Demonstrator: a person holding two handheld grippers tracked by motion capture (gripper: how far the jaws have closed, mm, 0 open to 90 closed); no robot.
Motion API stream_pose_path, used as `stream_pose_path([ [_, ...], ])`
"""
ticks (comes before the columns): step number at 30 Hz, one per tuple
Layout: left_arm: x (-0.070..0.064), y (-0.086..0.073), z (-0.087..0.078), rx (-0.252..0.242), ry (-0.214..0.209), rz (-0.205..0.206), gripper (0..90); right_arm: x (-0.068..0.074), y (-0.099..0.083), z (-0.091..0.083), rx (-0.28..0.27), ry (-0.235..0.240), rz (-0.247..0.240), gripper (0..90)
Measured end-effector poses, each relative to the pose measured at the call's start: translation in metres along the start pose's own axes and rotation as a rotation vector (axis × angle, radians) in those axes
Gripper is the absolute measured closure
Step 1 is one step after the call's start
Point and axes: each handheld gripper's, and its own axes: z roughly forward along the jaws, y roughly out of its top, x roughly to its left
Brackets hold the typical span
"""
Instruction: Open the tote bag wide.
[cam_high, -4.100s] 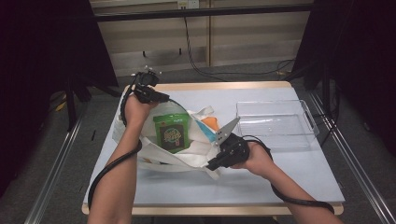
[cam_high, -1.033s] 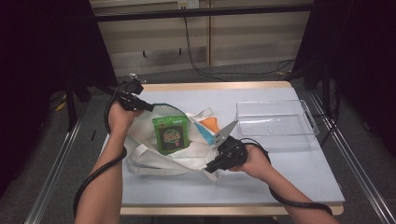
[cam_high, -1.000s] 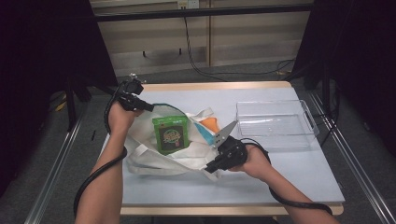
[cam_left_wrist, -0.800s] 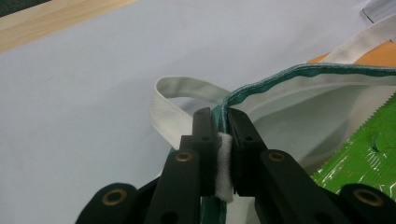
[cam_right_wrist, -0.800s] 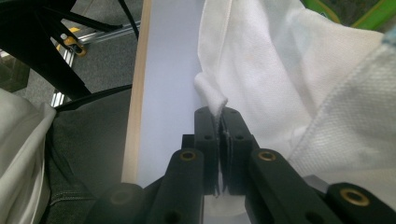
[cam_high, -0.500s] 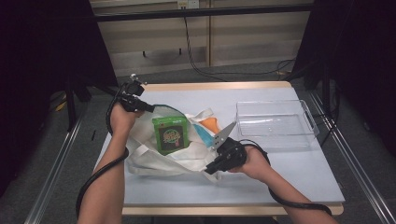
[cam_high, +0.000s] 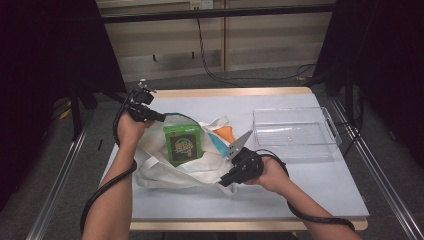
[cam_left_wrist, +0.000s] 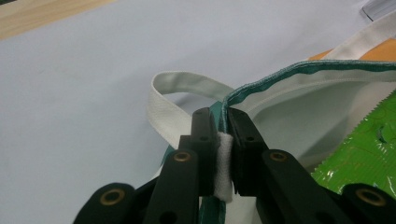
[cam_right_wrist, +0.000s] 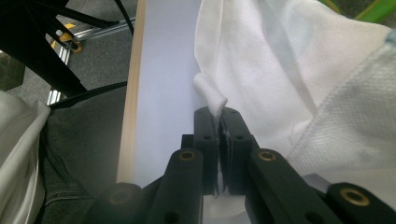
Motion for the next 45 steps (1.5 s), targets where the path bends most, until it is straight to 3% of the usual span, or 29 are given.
stream_pose_path([
  [3, 0.001, 0.0, -0.003, 0.006, -0.002, 0.02, 80.2, 0.0, 0.001, -0.001, -0.002, -0.004, -0.006, 86.0],
  [5, 0.0, 0.0, -0.004, -0.008, -0.013, -0.005, 78.2, 0.0, 0.002, -0.002, -0.014, -0.013, -0.001, 85.6],
  [7, 0.001, 0.0, -0.008, 0.004, -0.015, 0.018, 74.1, 0.0, 0.003, -0.004, -0.014, -0.017, 0.001, 84.8],
  [8, -0.001, 0.0, -0.008, -0.014, -0.025, 0.002, 70.9, 0.001, 0.003, -0.006, -0.015, -0.029, 0.003, 84.4],
  [11, -0.004, -0.001, -0.011, -0.01, -0.032, 0.03, 65.7, 0.001, 0.005, -0.008, -0.028, -0.035, 0.002, 82.8],
  [16, -0.009, -0.001, -0.017, -0.032, -0.039, 0.031, 58.0, 0.002, 0.011, -0.014, -0.045, -0.055, 0.016, 76.8],
  [17, -0.008, 0.0, -0.019, -0.022, -0.036, 0.056, 56.6, 0.002, 0.013, -0.016, -0.053, -0.066, 0.018, 75.0],
  [19, -0.012, 0.0, -0.022, -0.043, -0.042, 0.043, 54.5, 0.001, 0.015, -0.018, -0.066, -0.069, 0.029, 72.7],
  [20, -0.011, 0.0, -0.024, -0.026, -0.047, 0.065, 54.5, 0.001, 0.017, -0.019, -0.069, -0.074, 0.029, 71.9],
  [22, -0.015, 0.0, -0.026, -0.05, -0.047, 0.049, 53.6, 0.001, 0.02, -0.02, -0.072, -0.082, 0.032, 68.6],
  [23, -0.015, 0.0, -0.029, -0.038, -0.042, 0.071, 52.9, 0.001, 0.021, -0.02, -0.072, -0.09, 0.031, 66.6],
  [29, -0.017, -0.001, -0.039, -0.049, -0.047, 0.083, 51.6, 0.001, 0.029, -0.024, -0.073, -0.121, 0.029, 64.7],
  [33, -0.018, -0.002, -0.044, -0.047, -0.045, 0.09, 51.6, -0.002, 0.032, -0.025, -0.072, -0.123, 0.027, 64.7],
  [35, -0.02, -0.002, -0.045, -0.061, -0.049, 0.073, 51.5, -0.003, 0.034, -0.025, -0.078, -0.12, 0.039, 64.4],
  [41, -0.022, -0.003, -0.049, -0.051, -0.051, 0.095, 50.7, -0.006, 0.039, -0.027, -0.081, -0.128, 0.04, 64.1],
  [44, -0.027, -0.004, -0.049, -0.067, -0.058, 0.087, 51.2, -0.007, 0.04, -0.028, -0.078, -0.132, 0.043, 64.0],
  [45, -0.027, -0.003, -0.05, -0.061, -0.062, 0.104, 51.6, -0.008, 0.04, -0.028, -0.077, -0.129, 0.041, 64.0],
])
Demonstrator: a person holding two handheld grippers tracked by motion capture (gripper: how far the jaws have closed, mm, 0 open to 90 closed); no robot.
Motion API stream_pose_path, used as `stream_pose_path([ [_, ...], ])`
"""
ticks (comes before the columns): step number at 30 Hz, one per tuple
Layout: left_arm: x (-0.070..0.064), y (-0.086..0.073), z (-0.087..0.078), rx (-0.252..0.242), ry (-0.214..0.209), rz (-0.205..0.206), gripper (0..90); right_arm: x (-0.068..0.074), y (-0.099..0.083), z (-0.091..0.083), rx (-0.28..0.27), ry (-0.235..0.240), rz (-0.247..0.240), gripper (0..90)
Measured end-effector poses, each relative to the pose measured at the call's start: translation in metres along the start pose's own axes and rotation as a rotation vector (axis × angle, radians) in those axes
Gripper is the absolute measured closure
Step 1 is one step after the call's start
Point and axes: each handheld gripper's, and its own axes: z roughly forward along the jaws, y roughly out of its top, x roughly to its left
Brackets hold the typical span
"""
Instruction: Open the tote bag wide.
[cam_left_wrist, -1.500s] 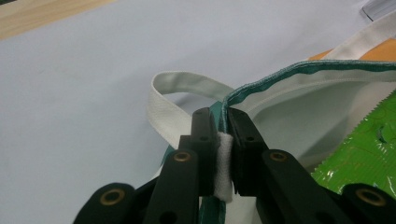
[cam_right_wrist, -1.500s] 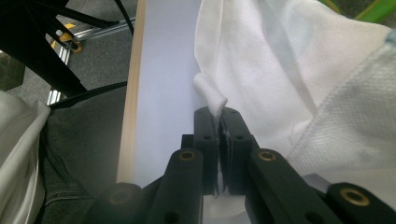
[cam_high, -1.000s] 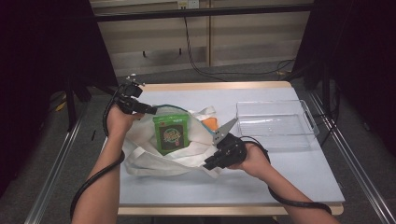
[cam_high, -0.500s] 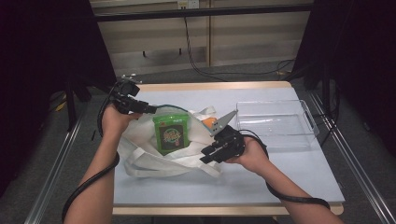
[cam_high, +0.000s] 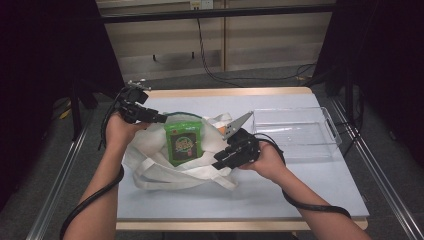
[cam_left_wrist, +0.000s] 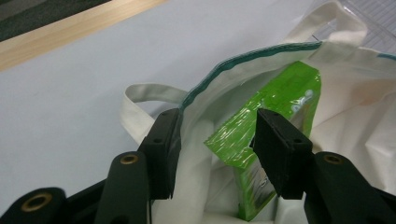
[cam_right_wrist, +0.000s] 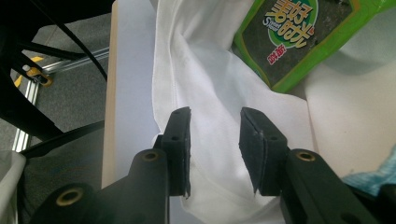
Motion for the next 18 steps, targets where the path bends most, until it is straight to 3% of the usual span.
stream_pose_path([
  [2, -0.004, 0.0, 0.001, -0.014, -0.007, -0.01, 51.8, -0.002, 0.0, 0.0, -0.009, 0.008, 0.012, 64.0],
  [3, -0.005, 0.001, 0.0, 0.0, -0.016, 0.014, 52.4, -0.003, 0.001, 0.0, -0.014, 0.009, 0.022, 64.0],
  [7, -0.011, 0.001, 0.0, -0.019, -0.029, 0.01, 53.1, -0.005, 0.002, -0.002, -0.02, -0.004, 0.022, 64.0],
  [8, -0.011, 0.001, -0.001, -0.01, -0.037, 0.028, 53.4, -0.006, 0.003, -0.002, -0.019, -0.003, 0.019, 64.1],
  [18, -0.025, -0.007, 0.003, -0.002, -0.09, 0.05, 59.8, -0.009, 0.009, -0.003, -0.02, -0.013, 0.031, 67.5],
])
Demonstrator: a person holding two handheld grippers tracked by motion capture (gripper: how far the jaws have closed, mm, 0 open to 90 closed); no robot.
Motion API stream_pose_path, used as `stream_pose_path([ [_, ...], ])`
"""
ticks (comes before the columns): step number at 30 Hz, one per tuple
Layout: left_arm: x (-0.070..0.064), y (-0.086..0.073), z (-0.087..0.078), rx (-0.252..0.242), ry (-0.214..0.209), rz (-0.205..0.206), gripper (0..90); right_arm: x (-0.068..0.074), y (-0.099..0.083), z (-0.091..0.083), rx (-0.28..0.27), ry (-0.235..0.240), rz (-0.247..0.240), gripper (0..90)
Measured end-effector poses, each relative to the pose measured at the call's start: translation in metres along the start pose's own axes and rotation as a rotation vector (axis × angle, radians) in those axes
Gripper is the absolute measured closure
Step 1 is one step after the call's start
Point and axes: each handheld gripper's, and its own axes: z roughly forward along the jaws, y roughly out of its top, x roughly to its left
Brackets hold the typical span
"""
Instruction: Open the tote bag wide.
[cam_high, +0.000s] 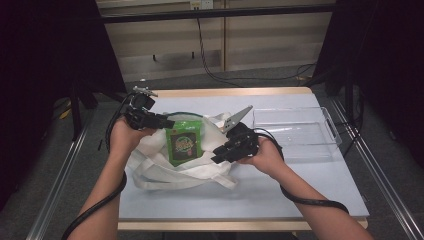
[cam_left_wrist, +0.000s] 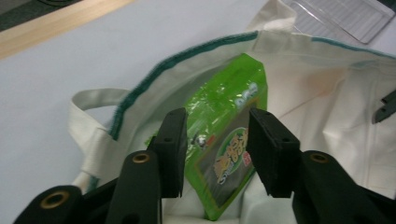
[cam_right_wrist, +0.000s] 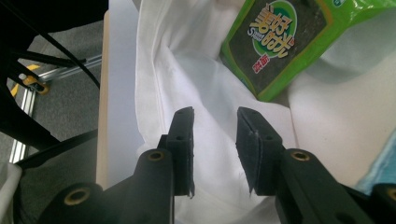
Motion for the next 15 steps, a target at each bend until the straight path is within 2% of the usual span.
stream_pose_path([
  [2, -0.002, -0.002, 0.003, -0.004, -0.001, 0.001, 60.8, 0.0, 0.002, -0.001, 0.005, -0.007, 0.001, 68.1],
  [3, -0.002, -0.004, 0.003, 0.012, -0.005, 0.01, 61.3, 0.0, 0.002, -0.001, 0.003, -0.006, 0.001, 68.1],
  [5, -0.002, -0.006, 0.005, 0.005, -0.012, 0.004, 63.0, 0.0, 0.004, -0.001, 0.005, -0.007, 0.001, 68.3],
  [6, -0.003, -0.007, 0.006, -0.002, -0.014, -0.011, 63.5, -0.001, 0.005, -0.001, 0.008, -0.012, -0.001, 68.3],
  [9, -0.003, -0.01, 0.007, 0.0, -0.025, -0.001, 66.1, -0.001, 0.007, 0.0, 0.01, -0.017, 0.002, 68.2],
  [10, -0.005, -0.012, 0.008, -0.009, -0.025, -0.012, 66.9, -0.001, 0.007, 0.0, 0.011, -0.016, 0.002, 68.2],
  [14, -0.008, -0.016, 0.01, -0.005, -0.033, 0.008, 70.7, -0.002, 0.01, 0.001, 0.011, -0.015, 0.004, 68.0],
  [15, -0.01, -0.017, 0.011, -0.006, -0.034, 0.001, 71.3, -0.002, 0.011, 0.001, 0.01, -0.021, 0.005, 68.0],
])
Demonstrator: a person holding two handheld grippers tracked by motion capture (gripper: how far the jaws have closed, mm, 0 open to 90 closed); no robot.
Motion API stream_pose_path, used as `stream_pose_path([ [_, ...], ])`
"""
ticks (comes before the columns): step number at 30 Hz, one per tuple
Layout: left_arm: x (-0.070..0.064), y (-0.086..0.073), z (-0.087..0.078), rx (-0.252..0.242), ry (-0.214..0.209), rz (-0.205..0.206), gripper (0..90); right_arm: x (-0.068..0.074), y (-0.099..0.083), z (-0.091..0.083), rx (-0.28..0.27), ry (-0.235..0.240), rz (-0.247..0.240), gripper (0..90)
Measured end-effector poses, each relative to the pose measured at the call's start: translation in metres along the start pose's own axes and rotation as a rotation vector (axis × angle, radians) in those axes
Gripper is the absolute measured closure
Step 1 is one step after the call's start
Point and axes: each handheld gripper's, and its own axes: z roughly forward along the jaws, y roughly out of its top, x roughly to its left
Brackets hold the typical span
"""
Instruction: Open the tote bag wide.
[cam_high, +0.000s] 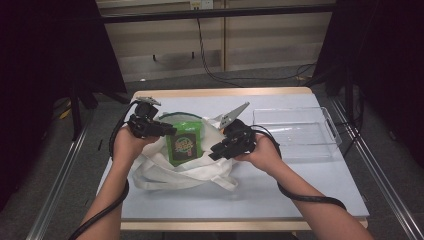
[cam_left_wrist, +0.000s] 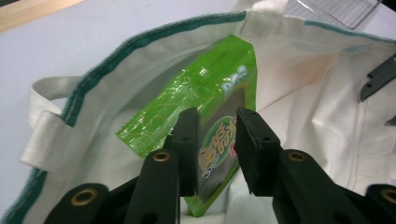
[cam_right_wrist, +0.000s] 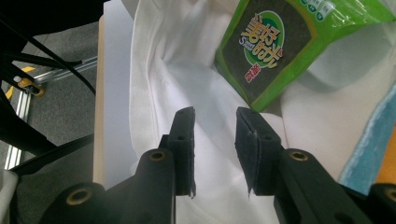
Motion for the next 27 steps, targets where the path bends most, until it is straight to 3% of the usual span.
stream_pose_path([
  [13, -0.008, -0.013, 0.01, 0.019, -0.011, 0.022, 78.9, -0.004, 0.01, -0.001, 0.024, -0.043, -0.011, 68.3],
  [22, -0.01, -0.022, 0.015, 0.017, -0.011, 0.021, 83.0, -0.014, 0.006, -0.003, 0.027, -0.071, 0.008, 81.1],
  [27, -0.01, -0.029, 0.018, 0.026, -0.016, 0.018, 83.2, -0.018, 0.004, -0.006, 0.024, -0.095, 0.023, 81.9],
])
